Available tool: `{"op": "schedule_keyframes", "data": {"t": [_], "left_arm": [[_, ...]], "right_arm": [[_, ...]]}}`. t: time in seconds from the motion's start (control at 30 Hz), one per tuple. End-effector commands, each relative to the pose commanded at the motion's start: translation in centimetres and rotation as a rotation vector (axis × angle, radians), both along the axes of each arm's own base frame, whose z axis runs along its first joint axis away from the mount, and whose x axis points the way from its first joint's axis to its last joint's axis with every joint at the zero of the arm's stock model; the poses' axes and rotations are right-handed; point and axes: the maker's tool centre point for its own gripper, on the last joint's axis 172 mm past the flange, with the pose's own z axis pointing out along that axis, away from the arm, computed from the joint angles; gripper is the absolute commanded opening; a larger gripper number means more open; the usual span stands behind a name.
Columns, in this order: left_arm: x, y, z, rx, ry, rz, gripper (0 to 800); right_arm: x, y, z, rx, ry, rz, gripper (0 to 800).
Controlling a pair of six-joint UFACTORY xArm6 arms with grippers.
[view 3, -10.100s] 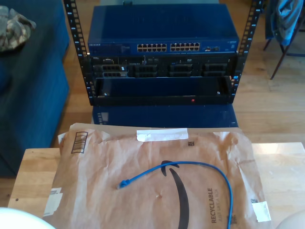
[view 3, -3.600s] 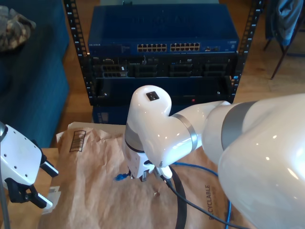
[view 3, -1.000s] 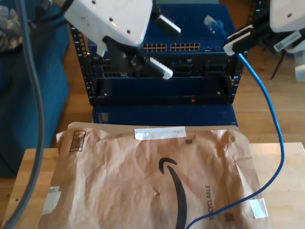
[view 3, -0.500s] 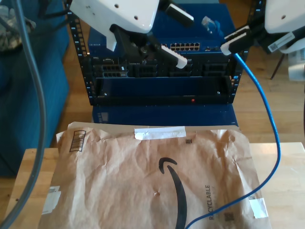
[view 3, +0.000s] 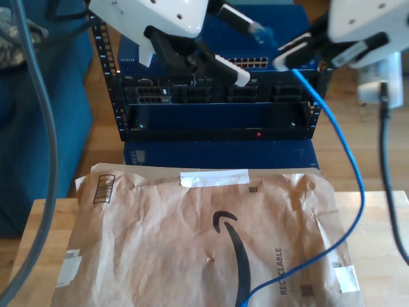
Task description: Grab the cable and plug it in
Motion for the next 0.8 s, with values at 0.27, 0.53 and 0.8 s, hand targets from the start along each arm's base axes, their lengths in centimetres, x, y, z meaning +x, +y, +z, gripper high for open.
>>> {"op": "schedule_keyframes", "data": {"t": [0.27, 0.53, 0.8], "left_arm": [[0.03, 0.10, -0.07, 0.000, 0.000, 0.000, 740], [0.40, 0.36, -0.18, -0.004, -0.051, -0.018, 595], [0.76, 0.67, -0.31, -0.005, -0.075, -0.020, 490]], "right_arm": [[0.04, -0.01, -0.24, -0.003, 0.004, 0.002, 4], [-0.29, 0.32, -0.67, -0.008, 0.014, 0.014, 4], [-0.45, 0.36, -1.05, -0.017, 0.019, 0.018, 4]]}}
